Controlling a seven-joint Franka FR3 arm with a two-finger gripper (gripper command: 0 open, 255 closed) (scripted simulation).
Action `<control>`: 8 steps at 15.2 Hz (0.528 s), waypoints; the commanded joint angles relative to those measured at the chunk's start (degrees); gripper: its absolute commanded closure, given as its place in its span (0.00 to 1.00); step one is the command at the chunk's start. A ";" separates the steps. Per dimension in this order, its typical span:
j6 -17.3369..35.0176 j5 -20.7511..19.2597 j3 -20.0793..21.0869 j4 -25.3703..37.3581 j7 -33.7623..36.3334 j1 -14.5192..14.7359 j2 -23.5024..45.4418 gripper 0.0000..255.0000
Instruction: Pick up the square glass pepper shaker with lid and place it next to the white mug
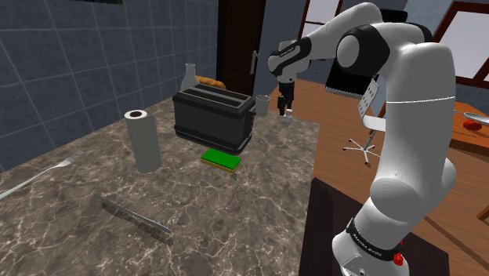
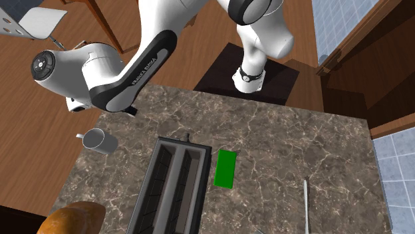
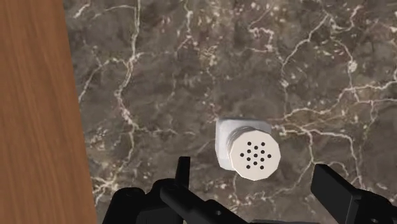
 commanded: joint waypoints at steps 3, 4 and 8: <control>-4.75 -0.20 -0.07 3.76 0.03 0.22 -0.96 0.00; -4.74 -0.21 -0.08 3.75 0.04 0.22 -0.96 0.00; -4.75 -0.20 -0.07 3.76 0.03 0.22 -0.96 0.00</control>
